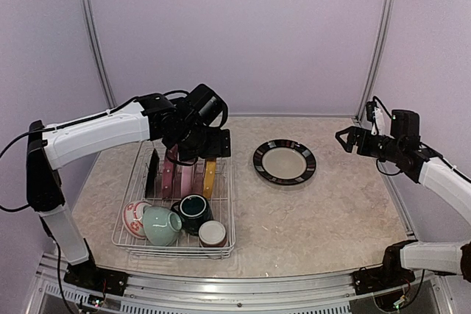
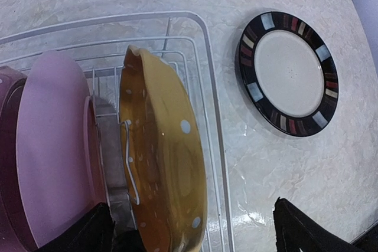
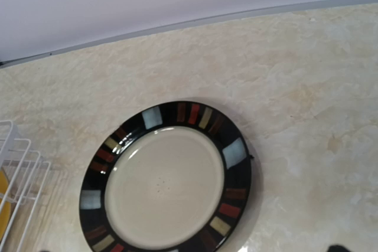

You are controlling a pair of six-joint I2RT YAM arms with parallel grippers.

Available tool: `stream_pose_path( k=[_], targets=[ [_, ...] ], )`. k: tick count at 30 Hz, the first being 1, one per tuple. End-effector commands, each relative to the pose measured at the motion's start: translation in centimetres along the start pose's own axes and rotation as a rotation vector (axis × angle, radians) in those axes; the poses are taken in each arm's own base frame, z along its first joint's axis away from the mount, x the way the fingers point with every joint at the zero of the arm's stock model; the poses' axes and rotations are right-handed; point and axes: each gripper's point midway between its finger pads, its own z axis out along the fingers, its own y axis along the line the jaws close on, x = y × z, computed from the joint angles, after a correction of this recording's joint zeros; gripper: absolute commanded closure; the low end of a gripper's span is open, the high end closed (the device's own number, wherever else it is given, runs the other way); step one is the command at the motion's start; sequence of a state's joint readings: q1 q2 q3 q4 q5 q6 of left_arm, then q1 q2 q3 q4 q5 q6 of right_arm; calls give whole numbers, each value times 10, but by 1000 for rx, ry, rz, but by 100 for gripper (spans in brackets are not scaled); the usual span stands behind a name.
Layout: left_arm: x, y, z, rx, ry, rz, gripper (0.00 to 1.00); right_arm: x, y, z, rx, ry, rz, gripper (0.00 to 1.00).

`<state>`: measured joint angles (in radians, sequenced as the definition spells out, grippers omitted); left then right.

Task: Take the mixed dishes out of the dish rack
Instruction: Grab the plate from the dish rack.

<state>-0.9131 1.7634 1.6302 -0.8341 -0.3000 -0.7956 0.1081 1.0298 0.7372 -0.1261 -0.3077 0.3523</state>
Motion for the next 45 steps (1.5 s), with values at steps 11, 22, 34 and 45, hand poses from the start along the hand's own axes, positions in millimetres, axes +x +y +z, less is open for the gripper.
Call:
stream_pose_path(
  k=[11, 22, 34, 45],
  targets=[
    [1, 18, 24, -186, 22, -10, 18, 7, 5, 2, -44, 26, 28, 1],
    [7, 28, 41, -264, 65, -12, 35, 7, 7, 3, -57, 27, 37, 1],
    [6, 33, 39, -293, 61, 0, 60, 10, 6, 5, -59, 33, 40, 1],
    [-5, 37, 17, -296, 16, 7, 75, 8, 8, 6, -73, 31, 50, 1]
  ],
)
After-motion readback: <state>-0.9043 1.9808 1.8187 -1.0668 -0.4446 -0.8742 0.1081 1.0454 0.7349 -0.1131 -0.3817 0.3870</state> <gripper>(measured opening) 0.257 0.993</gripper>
